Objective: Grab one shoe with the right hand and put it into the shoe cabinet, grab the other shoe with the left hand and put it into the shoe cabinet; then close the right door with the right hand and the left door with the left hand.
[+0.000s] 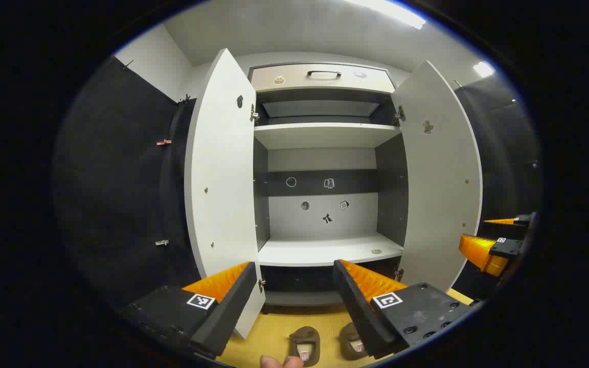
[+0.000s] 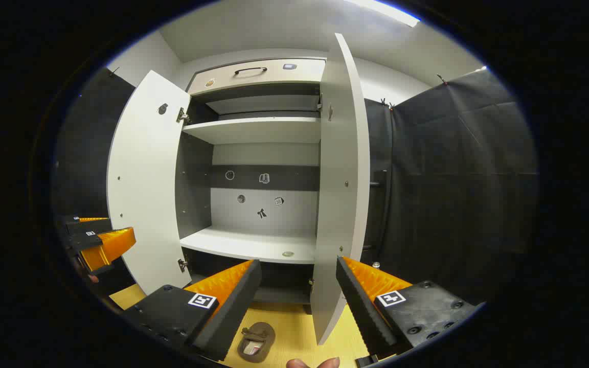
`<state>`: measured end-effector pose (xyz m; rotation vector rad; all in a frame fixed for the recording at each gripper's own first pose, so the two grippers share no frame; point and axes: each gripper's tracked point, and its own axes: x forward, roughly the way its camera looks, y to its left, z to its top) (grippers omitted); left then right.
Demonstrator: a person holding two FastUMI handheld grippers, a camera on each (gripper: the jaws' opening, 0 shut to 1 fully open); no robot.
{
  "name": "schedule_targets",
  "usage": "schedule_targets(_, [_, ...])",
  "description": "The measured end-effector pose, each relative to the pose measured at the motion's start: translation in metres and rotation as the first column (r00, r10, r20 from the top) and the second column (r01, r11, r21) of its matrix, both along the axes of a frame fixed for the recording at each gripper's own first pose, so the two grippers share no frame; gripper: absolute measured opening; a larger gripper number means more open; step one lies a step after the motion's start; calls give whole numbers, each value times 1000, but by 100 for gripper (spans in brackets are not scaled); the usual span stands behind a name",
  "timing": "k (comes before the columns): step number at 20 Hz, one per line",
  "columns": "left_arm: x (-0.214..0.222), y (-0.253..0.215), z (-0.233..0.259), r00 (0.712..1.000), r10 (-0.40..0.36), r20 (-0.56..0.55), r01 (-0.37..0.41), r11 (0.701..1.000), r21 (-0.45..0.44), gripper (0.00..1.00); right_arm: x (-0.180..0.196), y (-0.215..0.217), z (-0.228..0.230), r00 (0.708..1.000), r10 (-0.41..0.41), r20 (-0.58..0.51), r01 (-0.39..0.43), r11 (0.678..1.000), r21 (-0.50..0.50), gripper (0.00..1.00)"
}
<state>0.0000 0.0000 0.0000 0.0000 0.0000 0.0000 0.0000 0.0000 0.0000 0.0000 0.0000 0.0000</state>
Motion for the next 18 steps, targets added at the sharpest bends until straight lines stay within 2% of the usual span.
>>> schedule_targets(9, [2, -1, -2, 1000, -23, -7, 23, 1000, 13, 96, -1, 5, 3, 1000, -16, 3, 16, 1000, 8, 95])
schedule_targets(10, [1, 0, -1, 1000, -24, -7, 24, 1000, 15, 96, -1, 5, 3, 1000, -19, 3, 19, 1000, 6, 98])
schedule_targets(17, [1, 5, 1, 999, -32, 3, 32, 999, 14, 96, -1, 10, 2, 1000, -23, -5, 23, 1000, 9, 98])
schedule_targets(18, [1, 6, 1, 999, -32, 5, 32, 999, 13, 96, -1, 13, 1, 1000, -19, -6, 19, 1000, 10, 95])
